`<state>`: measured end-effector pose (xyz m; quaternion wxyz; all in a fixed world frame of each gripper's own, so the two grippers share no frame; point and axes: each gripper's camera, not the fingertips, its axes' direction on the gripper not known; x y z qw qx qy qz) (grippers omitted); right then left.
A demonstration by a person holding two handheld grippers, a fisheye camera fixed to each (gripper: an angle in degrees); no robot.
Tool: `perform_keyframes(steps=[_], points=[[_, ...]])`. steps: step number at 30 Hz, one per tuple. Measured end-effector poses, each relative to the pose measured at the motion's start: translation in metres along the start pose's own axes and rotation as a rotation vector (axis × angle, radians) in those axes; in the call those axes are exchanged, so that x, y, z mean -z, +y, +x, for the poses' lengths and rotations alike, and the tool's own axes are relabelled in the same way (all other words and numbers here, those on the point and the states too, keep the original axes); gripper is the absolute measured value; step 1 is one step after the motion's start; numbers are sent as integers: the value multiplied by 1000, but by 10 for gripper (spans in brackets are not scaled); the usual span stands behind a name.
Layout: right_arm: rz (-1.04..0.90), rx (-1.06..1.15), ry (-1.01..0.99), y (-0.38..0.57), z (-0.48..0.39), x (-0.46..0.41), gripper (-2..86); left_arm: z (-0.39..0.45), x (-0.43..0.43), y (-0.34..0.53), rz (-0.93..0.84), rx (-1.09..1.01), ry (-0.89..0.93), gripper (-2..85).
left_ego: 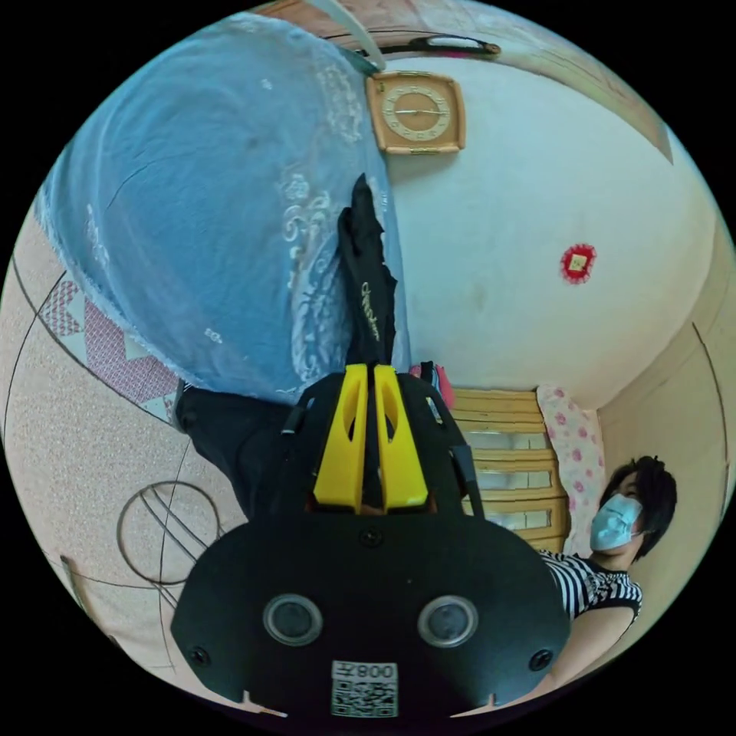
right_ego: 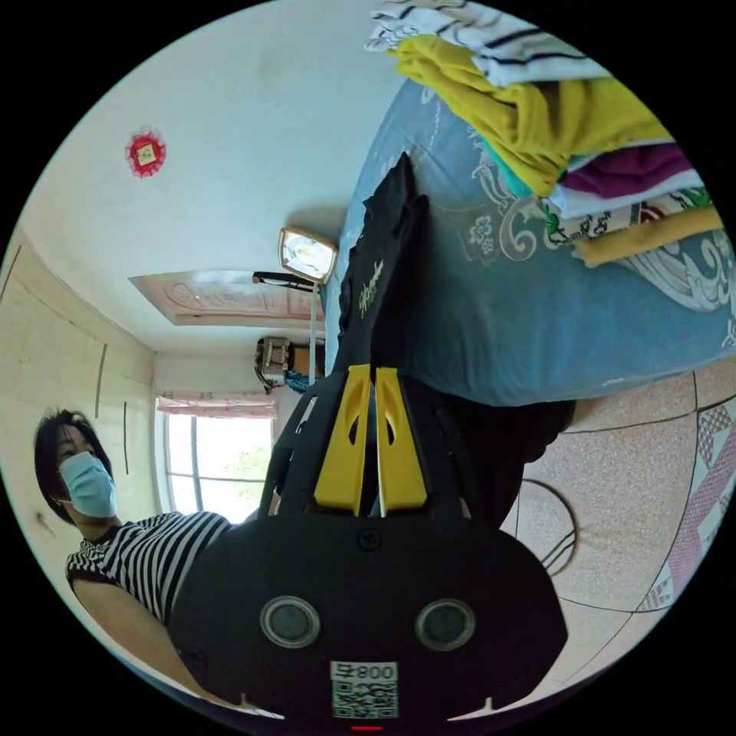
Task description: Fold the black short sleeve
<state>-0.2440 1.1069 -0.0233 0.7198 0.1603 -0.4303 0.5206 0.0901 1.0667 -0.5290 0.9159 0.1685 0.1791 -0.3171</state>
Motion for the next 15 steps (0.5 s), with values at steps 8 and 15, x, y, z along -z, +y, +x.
perform_keyframes(steps=[8, 15], points=[[12, 74, -6, 45, -16, 37, 6, 42, 43, 49, -5, -89, 54, 16], [-16, 78, 4, 99, -14, 63, 6, 43, 75, 101, -7, -66, 77, 15]])
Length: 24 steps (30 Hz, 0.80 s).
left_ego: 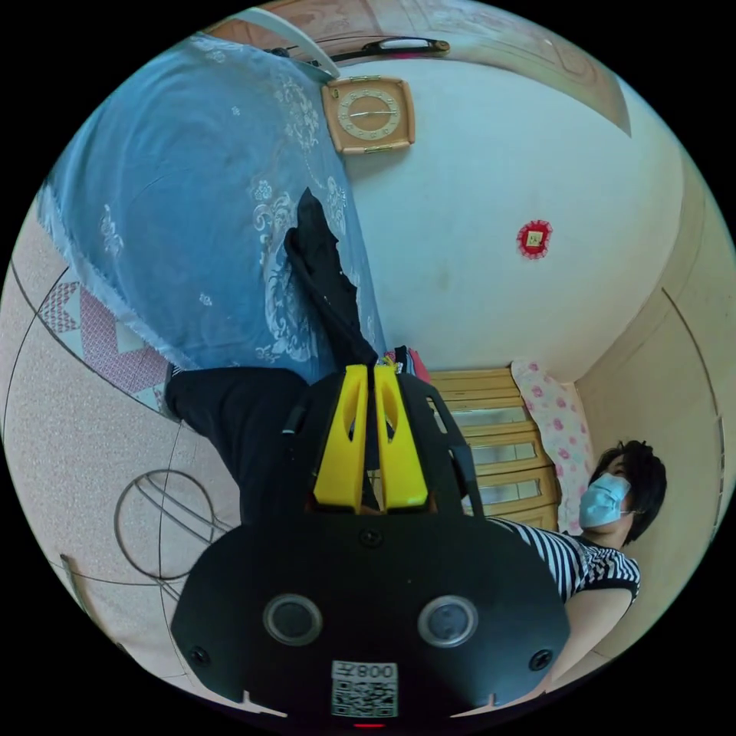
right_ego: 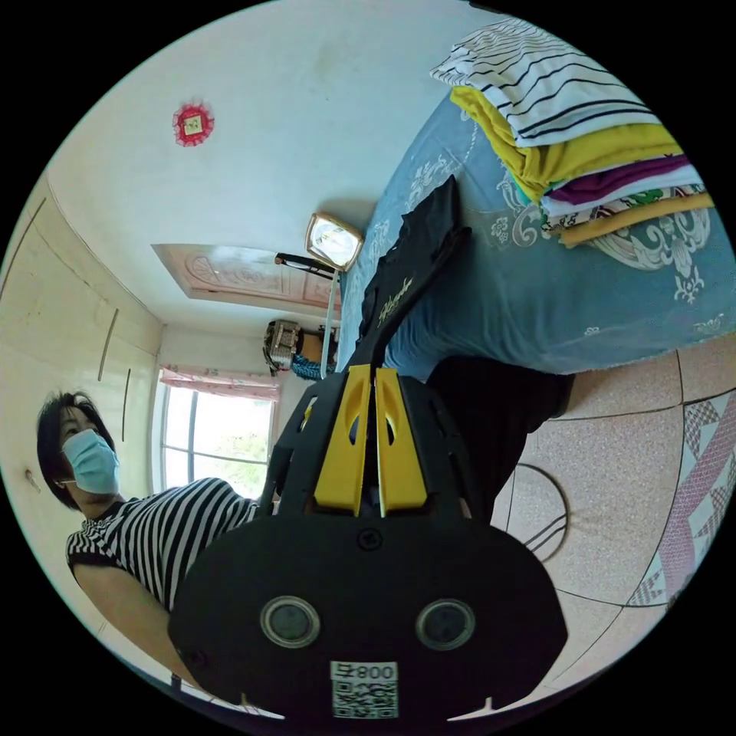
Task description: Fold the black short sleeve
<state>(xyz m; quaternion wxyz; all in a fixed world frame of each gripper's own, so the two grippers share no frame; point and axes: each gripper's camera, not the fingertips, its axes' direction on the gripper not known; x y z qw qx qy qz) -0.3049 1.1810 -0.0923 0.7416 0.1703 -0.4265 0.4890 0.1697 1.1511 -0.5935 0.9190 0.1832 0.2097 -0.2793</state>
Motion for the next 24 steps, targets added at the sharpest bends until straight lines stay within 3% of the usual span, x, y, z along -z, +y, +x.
perform_keyframes(steps=[11, 24], points=[[-1, 5, -7, 54, -2, 21, 6, 4, 29, 61, 14, 26, 34, 15], [23, 8, -17, 57, -10, 33, 5, 2, 21, 68, 43, 28, 84, 15]])
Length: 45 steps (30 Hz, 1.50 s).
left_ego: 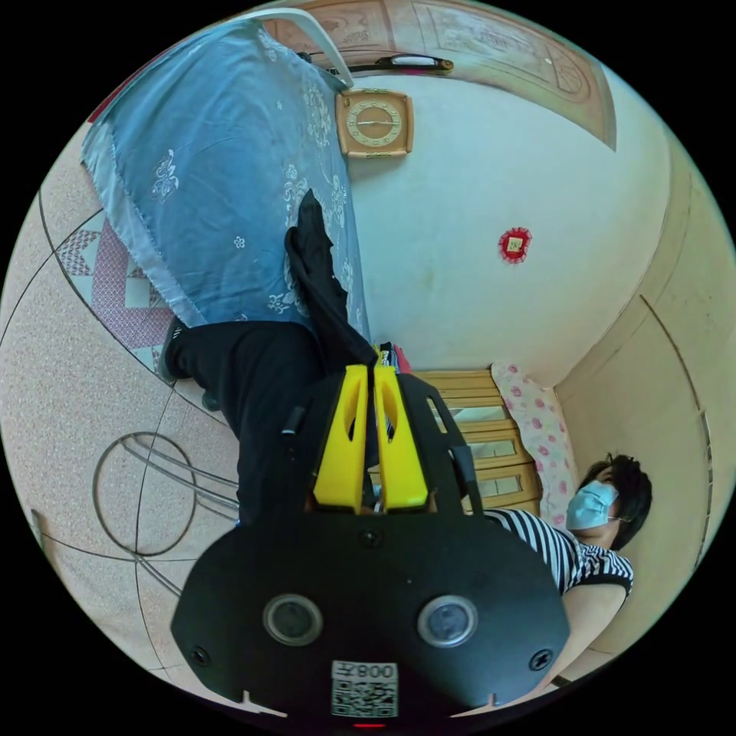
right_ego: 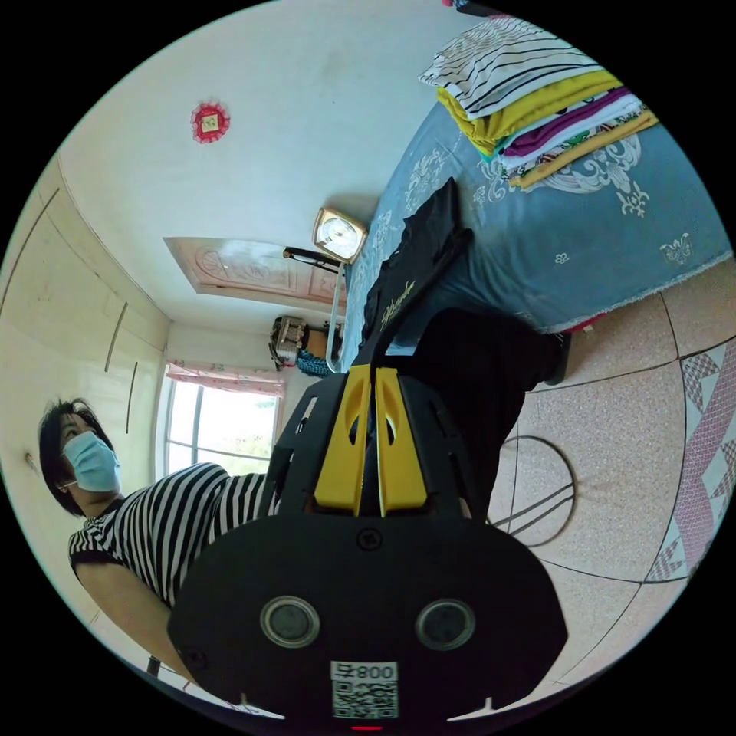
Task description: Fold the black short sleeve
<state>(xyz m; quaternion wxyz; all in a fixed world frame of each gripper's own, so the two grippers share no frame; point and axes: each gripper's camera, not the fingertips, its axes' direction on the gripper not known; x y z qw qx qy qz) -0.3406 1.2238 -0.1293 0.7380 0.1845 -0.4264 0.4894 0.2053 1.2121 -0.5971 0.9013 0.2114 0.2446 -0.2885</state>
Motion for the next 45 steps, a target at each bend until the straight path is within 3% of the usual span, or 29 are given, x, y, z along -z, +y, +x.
perform_keyframes(steps=[15, 28, 38, 45], points=[[-4, 20, -8, -111, -35, -19, 6, -1, -72, -98, -14, -21, 8, 16], [-6, 59, 110, -326, -89, -87, 6, -2, -220, -311, -67, -83, -97, 17], [-105, -7, 276, -475, -88, -163, 7, -68, -353, -466, -95, -3, -250, 17], [-178, -56, 335, -543, -84, -211, 8, -130, -412, -527, -87, 66, -323, 18]])
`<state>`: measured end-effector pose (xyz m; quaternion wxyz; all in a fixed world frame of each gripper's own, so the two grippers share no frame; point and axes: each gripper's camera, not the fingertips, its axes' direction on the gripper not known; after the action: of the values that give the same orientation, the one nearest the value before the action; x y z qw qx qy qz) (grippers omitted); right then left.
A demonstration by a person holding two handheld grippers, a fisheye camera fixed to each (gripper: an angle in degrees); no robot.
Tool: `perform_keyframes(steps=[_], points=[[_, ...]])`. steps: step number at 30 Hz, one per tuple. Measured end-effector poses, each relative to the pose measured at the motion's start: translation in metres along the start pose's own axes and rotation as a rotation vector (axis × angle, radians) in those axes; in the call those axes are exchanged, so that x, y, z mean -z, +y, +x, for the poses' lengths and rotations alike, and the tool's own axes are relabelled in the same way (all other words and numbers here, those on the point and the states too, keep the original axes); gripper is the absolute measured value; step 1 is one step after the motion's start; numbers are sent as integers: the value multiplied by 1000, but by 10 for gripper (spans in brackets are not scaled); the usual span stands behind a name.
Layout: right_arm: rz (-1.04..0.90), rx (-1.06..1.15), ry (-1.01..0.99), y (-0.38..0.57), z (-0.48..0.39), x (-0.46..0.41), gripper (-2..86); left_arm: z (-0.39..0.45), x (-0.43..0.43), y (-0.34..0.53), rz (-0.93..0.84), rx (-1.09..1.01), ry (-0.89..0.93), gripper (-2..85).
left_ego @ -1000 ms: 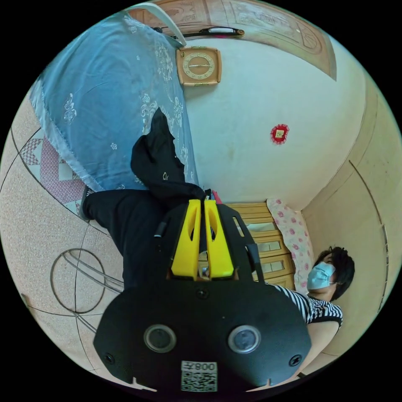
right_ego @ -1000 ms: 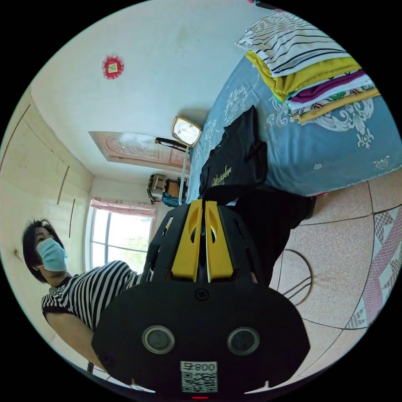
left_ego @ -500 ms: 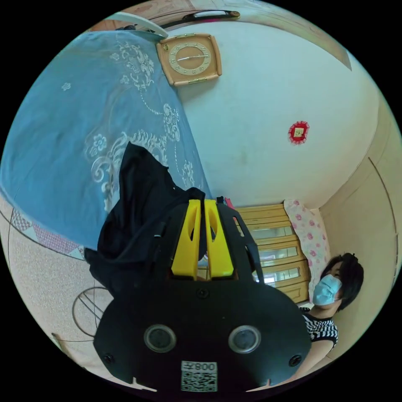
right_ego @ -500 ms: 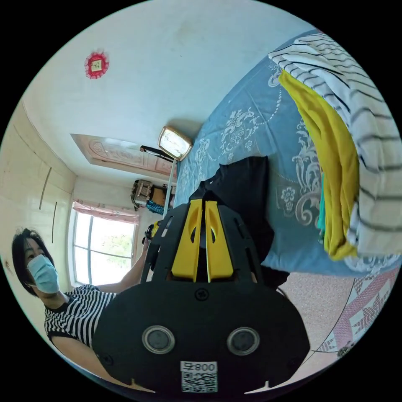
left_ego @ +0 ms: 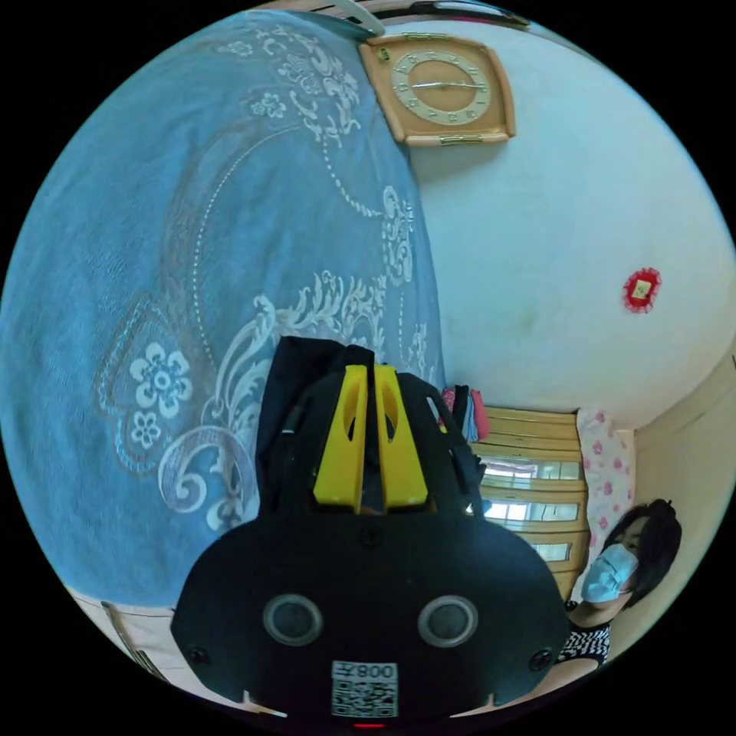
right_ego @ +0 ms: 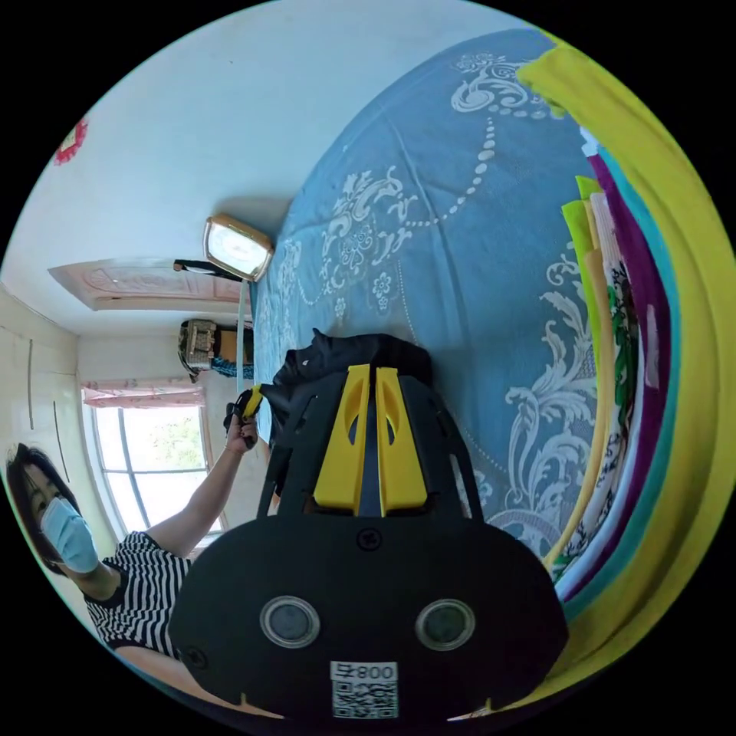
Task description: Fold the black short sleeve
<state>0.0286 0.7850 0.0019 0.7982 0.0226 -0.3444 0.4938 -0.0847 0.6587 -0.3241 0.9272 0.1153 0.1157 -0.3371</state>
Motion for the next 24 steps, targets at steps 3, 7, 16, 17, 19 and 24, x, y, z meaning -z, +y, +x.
perform_keyframes(steps=[3, 7, 16, 17, 19, 24], points=[[-15, -3, -3, -18, -10, -7, 9, -13, -23, -19, 19, 19, -21, 18], [10, 30, -65, -37, -40, -7, 10, -15, -45, -41, 52, -17, -25, 21], [-43, 5, -34, -83, -95, -29, 21, -29, -93, -84, 57, 2, -41, 37], [-41, 6, -41, -83, -99, -30, 23, -28, -98, -87, 64, -16, -52, 43], [-32, 24, -28, -84, -117, -29, 32, -25, -102, -91, 97, -46, -71, 52], [16, 126, 153, -71, -175, -22, 60, -6, -120, -87, 108, -185, -94, 65]])
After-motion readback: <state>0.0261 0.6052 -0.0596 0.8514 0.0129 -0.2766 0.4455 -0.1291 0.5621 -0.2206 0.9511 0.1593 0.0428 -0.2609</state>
